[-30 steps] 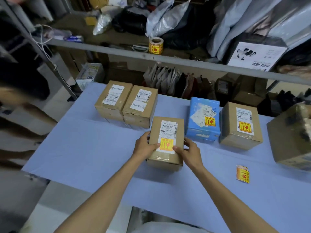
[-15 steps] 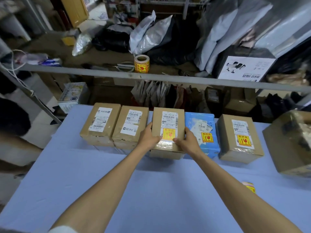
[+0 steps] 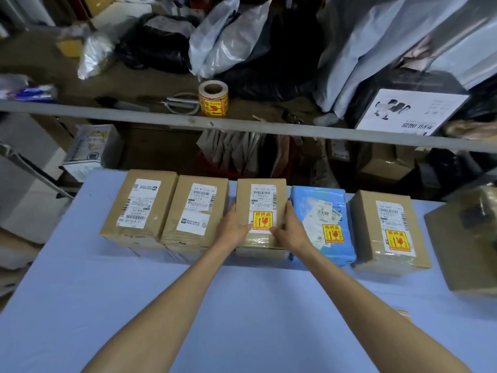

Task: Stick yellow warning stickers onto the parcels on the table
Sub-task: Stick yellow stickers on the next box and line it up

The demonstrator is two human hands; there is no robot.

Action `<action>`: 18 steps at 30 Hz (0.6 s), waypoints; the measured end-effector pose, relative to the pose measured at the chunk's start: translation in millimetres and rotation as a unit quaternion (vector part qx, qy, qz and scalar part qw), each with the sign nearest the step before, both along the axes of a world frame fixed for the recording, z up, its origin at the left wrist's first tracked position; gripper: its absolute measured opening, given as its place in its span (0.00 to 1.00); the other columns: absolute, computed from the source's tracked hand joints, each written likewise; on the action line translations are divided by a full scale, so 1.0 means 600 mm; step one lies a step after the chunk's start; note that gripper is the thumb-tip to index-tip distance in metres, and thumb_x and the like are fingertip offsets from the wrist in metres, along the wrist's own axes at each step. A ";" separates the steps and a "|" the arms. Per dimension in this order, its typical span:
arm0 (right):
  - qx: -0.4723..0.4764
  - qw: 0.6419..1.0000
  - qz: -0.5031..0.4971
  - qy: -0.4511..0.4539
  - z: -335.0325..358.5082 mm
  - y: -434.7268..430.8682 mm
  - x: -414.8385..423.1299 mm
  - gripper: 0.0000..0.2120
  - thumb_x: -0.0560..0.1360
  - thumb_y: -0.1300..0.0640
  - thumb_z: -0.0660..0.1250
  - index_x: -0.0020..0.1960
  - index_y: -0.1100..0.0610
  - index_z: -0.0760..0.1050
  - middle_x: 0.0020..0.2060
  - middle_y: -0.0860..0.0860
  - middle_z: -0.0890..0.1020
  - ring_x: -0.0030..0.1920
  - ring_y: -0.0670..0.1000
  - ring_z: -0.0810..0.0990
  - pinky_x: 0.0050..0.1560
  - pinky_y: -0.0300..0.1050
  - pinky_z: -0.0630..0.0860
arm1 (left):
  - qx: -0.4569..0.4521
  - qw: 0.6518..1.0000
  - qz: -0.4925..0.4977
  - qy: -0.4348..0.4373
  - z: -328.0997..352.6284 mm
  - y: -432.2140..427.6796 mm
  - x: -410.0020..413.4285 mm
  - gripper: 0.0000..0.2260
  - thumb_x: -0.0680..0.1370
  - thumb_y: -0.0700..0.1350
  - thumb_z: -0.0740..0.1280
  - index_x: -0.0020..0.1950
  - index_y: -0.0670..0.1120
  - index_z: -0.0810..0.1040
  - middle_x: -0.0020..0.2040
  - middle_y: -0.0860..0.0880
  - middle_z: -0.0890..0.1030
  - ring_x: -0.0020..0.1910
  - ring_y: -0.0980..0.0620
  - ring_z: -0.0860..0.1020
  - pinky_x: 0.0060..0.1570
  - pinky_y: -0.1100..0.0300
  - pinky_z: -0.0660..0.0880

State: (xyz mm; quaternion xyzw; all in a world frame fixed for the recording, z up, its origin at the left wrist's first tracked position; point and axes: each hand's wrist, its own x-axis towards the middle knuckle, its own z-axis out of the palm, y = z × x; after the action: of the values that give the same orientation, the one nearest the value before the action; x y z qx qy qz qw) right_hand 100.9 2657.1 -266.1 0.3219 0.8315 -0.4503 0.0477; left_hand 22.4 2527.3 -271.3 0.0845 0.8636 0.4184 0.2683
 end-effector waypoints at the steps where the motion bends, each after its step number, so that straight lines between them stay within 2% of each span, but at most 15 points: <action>1: 0.001 1.000 0.003 -0.001 -0.006 0.000 -0.001 0.34 0.75 0.65 0.66 0.74 0.61 0.52 0.67 0.56 0.72 0.67 0.58 0.72 0.63 0.49 0.70 | -0.001 1.000 0.002 -0.003 -0.004 0.001 -0.002 0.27 0.75 0.37 0.70 0.72 0.47 0.66 0.66 0.46 0.77 0.64 0.45 0.75 0.63 0.52 0.72; 5: 0.010 1.000 0.010 -0.026 -0.021 -0.003 -0.003 0.40 0.75 0.60 0.68 0.76 0.60 0.45 0.67 0.58 0.70 0.66 0.59 0.72 0.66 0.53 0.71 | -0.015 1.000 0.003 -0.010 -0.019 0.003 -0.012 0.27 0.75 0.38 0.70 0.71 0.47 0.65 0.65 0.46 0.77 0.63 0.46 0.76 0.61 0.52 0.74; 11: 0.046 0.998 0.009 -0.033 -0.025 -0.003 -0.007 0.34 0.73 0.59 0.69 0.72 0.62 0.53 0.63 0.60 0.73 0.61 0.60 0.75 0.61 0.55 0.75 | -0.020 1.000 -0.002 0.004 -0.029 -0.001 -0.005 0.32 0.76 0.40 0.69 0.76 0.48 0.58 0.67 0.47 0.75 0.65 0.46 0.75 0.62 0.52 0.74; 15: 0.081 0.995 -0.003 -0.049 -0.003 -0.007 -0.011 0.27 0.72 0.63 0.68 0.67 0.63 0.61 0.61 0.61 0.73 0.60 0.61 0.75 0.59 0.52 0.73 | -0.003 0.997 0.008 0.079 -0.015 -0.017 -0.001 0.24 0.75 0.40 0.69 0.70 0.49 0.69 0.64 0.50 0.76 0.62 0.48 0.75 0.61 0.49 0.75; 18: 0.145 0.989 -0.004 -0.041 0.017 -0.013 -0.013 0.22 0.73 0.66 0.64 0.65 0.63 0.64 0.61 0.61 0.70 0.61 0.62 0.71 0.59 0.53 0.71 | 0.022 0.990 0.049 0.134 0.004 -0.050 -0.015 0.16 0.76 0.39 0.66 0.64 0.46 0.75 0.61 0.47 0.76 0.60 0.47 0.75 0.61 0.49 0.74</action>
State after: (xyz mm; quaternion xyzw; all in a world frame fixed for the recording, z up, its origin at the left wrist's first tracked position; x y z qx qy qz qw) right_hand 93.0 2649.4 -255.6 0.3473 0.8840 -0.3111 0.0329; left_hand 13.6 2497.2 -268.9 0.1038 0.8853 0.4350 0.1273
